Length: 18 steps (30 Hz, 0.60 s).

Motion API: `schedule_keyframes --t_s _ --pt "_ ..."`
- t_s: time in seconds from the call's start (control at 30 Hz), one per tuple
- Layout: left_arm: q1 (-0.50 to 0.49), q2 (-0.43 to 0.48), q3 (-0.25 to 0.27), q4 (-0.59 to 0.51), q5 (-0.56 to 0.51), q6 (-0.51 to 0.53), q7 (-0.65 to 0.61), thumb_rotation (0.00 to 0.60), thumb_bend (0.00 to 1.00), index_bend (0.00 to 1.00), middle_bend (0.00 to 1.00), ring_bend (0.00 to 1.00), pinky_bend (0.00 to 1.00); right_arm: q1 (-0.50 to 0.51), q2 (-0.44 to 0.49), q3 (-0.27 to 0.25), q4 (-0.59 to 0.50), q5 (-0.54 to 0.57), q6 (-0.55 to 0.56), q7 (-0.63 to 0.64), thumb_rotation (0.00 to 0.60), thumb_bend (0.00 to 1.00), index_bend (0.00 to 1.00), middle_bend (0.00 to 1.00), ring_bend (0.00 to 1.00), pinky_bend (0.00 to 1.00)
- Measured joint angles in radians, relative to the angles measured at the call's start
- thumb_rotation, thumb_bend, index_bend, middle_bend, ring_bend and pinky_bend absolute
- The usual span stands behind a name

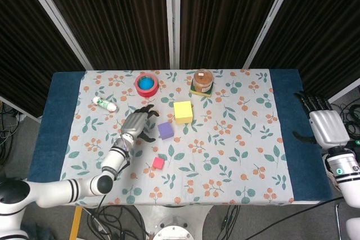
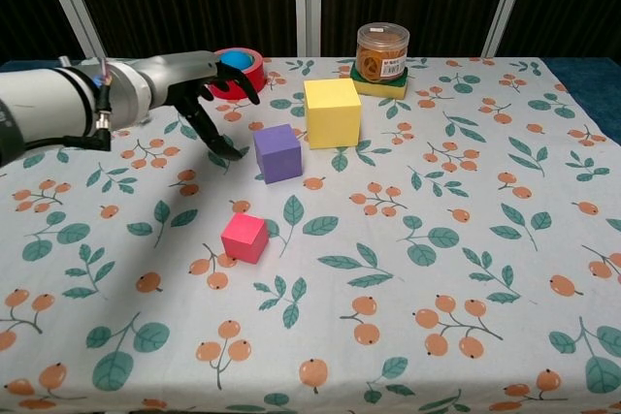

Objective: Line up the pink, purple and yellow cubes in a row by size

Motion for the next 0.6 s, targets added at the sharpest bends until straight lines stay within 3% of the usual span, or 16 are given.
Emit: schedule_keyframes --t_s 0.27,0.6 --pt "-0.079 -0.073 -0.011 0.054 -0.113 0.004 0.075 0.600 0.03 0.34 0.16 0.12 0.16 -0.027 0.011 0.008 0.015 -0.011 0.003 0.031 0.600 0.11 0.00 0.03 0.00 0.03" --pt "-0.105 -0.148 -0.009 0.107 -0.137 0.069 0.105 0.600 0.05 0.39 0.16 0.12 0.16 -0.049 0.010 0.014 0.044 -0.028 -0.009 0.078 0.600 0.10 0.00 0.03 0.00 0.03"
